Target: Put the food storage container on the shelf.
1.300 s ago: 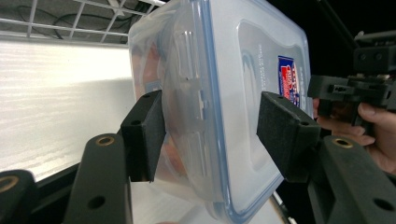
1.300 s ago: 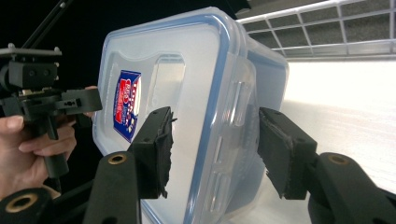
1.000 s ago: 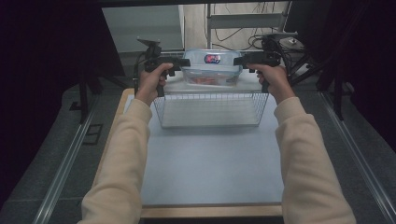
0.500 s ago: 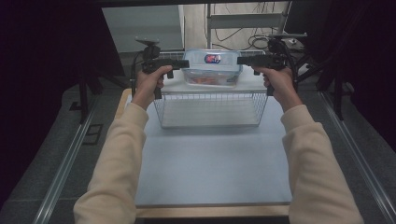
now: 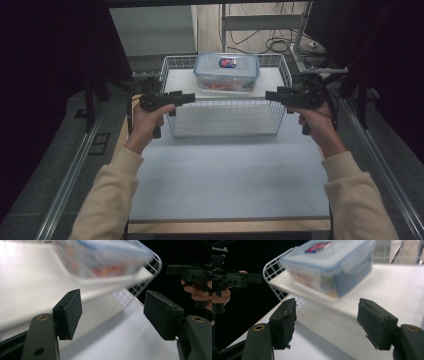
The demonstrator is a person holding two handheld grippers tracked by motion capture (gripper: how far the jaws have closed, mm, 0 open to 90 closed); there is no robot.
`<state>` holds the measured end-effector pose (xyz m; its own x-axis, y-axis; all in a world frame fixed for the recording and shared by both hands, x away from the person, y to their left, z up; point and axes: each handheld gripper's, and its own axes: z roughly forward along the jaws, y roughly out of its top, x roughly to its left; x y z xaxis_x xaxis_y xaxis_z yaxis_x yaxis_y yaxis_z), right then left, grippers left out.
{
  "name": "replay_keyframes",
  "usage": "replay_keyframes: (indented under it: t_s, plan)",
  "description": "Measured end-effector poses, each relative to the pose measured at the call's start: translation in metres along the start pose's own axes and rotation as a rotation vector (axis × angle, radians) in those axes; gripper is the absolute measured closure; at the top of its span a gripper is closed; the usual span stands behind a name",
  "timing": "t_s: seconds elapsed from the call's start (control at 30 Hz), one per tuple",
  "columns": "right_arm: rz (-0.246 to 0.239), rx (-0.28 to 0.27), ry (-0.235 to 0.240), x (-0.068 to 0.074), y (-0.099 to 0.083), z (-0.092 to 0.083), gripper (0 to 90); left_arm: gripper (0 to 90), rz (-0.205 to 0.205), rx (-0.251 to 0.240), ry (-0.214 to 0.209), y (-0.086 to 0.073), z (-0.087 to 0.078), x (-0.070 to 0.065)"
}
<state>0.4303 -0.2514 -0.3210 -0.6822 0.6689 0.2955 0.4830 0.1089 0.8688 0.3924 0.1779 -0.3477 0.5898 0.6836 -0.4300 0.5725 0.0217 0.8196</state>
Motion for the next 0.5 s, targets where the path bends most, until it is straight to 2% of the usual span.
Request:
replay_keyframes:
  t_s: [0.07, 0.23, 0.3, 0.37, 0.43, 0.5]
  plan:
    - [-0.003, 0.008, 0.005, 0.002, -0.010, -0.005, 30.2, 30.5, 0.005, 0.006, -0.007, -0.013, -0.004, -0.003]
    - [-0.010, 0.081, 0.013, 0.007, -0.045, -0.012, 28.7, 30.4, 0.043, 0.031, -0.001, -0.050, -0.014, -0.014]
    - [-0.013, 0.090, 0.016, 0.008, -0.058, -0.015, 28.3, 30.4, 0.058, 0.036, -0.012, -0.064, -0.016, -0.015]
    - [-0.019, 0.101, 0.028, 0.010, -0.074, -0.016, 27.9, 30.7, 0.055, 0.048, -0.021, -0.075, -0.016, -0.014]
    - [-0.024, 0.122, 0.038, 0.011, -0.089, -0.015, 27.6, 30.6, 0.060, 0.062, -0.019, -0.085, -0.014, -0.012]
    - [-0.037, 0.142, 0.028, 0.011, -0.100, -0.013, 27.3, 30.6, 0.068, 0.071, -0.015, -0.091, -0.012, -0.013]
